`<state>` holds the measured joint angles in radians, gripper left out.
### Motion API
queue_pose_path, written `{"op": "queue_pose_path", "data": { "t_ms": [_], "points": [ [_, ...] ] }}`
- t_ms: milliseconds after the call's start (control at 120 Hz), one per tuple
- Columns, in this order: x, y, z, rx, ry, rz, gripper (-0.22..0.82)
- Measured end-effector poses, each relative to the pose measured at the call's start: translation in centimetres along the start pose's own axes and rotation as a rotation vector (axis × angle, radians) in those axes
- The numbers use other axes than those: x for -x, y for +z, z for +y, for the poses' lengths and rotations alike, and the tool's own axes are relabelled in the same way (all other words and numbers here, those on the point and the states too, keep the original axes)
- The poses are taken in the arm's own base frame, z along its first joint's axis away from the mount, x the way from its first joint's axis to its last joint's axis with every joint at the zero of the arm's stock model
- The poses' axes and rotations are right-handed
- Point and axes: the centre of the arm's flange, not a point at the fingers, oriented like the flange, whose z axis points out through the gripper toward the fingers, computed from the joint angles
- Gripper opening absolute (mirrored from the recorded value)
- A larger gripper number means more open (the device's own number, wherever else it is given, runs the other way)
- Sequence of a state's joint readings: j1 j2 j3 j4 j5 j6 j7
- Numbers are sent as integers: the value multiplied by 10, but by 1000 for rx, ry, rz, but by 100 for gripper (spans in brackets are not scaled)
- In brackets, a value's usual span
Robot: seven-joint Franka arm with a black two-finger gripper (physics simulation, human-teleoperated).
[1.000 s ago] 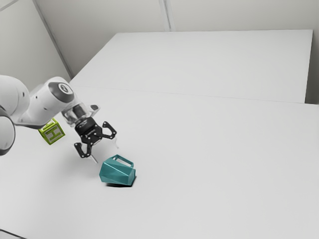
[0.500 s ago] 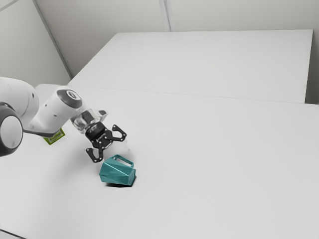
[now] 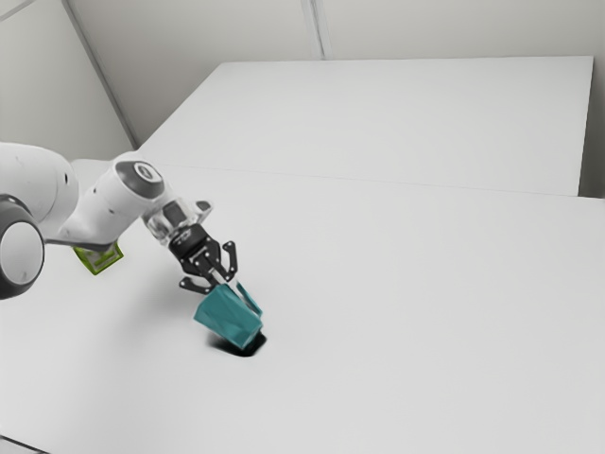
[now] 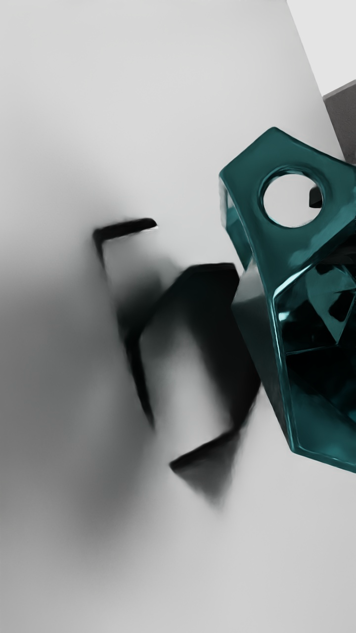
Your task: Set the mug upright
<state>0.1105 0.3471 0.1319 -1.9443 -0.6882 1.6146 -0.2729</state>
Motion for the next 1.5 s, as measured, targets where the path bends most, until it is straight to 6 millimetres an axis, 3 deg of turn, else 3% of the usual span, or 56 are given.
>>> {"op": "queue_pose_path", "data": {
  "t_ms": [233,542,650,817,1008,1500],
  "points": [
    [7,-2,9,-5,7,6,-16],
    [87,-16,68,-248,233,259,-18],
    [100,-15,87,-355,325,402,-18],
    [96,-24,103,-437,426,586,-18],
    [98,-14,121,-497,528,695,-18],
    [69,12,113,-528,532,677,-18]
  ]
}}
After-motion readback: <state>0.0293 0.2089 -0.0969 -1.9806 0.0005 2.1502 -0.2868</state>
